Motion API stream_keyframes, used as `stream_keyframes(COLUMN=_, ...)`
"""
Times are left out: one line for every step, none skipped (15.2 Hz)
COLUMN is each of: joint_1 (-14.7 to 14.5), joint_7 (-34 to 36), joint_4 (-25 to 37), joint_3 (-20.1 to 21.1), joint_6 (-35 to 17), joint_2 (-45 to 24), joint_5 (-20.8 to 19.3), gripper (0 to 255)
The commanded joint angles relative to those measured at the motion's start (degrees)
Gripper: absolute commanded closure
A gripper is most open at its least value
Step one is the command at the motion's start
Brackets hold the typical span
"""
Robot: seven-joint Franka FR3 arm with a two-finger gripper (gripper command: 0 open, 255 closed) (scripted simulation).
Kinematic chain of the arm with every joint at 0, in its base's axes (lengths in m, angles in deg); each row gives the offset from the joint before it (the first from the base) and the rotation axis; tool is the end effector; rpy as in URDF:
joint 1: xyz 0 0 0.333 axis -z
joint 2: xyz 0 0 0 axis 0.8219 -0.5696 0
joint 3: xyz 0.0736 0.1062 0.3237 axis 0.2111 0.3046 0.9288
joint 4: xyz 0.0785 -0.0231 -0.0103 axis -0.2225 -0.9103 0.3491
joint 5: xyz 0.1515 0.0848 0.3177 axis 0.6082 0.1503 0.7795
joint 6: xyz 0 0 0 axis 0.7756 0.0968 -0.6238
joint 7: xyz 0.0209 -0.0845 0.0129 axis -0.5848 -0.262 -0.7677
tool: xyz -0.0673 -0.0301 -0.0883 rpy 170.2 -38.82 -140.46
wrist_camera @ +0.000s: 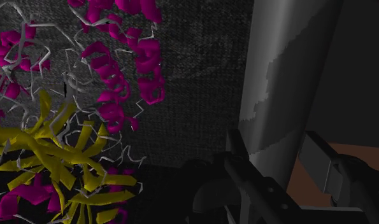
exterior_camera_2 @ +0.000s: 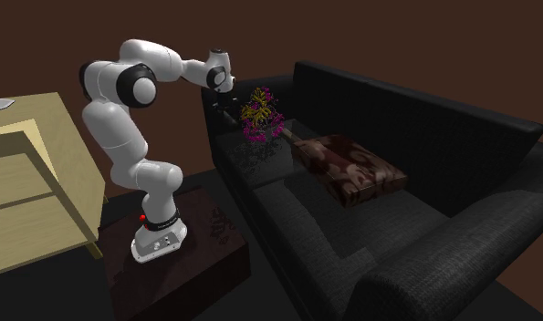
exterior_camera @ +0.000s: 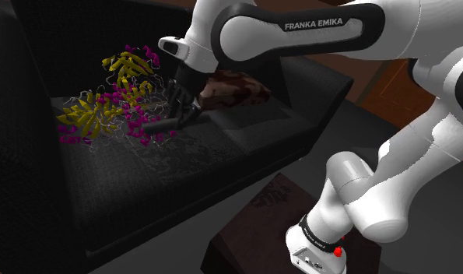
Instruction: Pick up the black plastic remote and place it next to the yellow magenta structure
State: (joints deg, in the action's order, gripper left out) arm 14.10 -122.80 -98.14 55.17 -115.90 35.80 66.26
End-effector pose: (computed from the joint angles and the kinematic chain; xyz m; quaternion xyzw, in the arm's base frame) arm 0.4228 0.1991 0.5494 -0.7500 -0.6497 -0.1172 0.0390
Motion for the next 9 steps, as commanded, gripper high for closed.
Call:
stream_keyframes(joint_1=0.0, joint_7=-0.3, joint_4=-1.3, joint_3=-0.1, joint_6=-1.5, joint_2=-0.2, joint_5=0.1, gripper=255)
stream_keyframes(joint_1=0.0, joint_7=-0.4, joint_4=-1.9, joint_3=-0.1, joint_6=-2.3, joint_2=-0.4, joint_5=0.2, gripper=255)
stream_keyframes(joint_1=0.0, joint_7=-0.6, joint_4=-2.5, joint_3=-0.2, joint_6=-3.1, joint_2=-0.5, joint_5=0.3, gripper=255)
stream_keyframes(joint_1=0.0, joint_7=-0.7, joint_4=-3.1, joint_3=-0.2, joint_6=-3.8, joint_2=-0.8, joint_5=0.5, gripper=255)
stream_keyframes(joint_1=-0.1, joint_7=-0.9, joint_4=-3.7, joint_3=-0.3, joint_6=-4.6, joint_2=-1.0, joint_5=0.6, gripper=255)
stream_keyframes(joint_1=-0.1, joint_7=-1.0, joint_4=-4.2, joint_3=-0.3, joint_6=-5.4, joint_2=-1.2, joint_5=0.7, gripper=255)
stream_keyframes(joint_1=-0.1, joint_7=-1.2, joint_4=-4.8, joint_3=-0.4, joint_6=-6.2, joint_2=-1.4, joint_5=0.8, gripper=255)
stream_keyframes(joint_1=-0.1, joint_7=-1.4, joint_4=-5.3, joint_3=-0.4, joint_6=-6.9, joint_2=-1.7, joint_5=1.0, gripper=255)
stream_keyframes(joint_1=-0.2, joint_7=-1.6, joint_4=-5.8, joint_3=-0.5, joint_6=-7.7, joint_2=-2.0, joint_5=1.1, gripper=255)
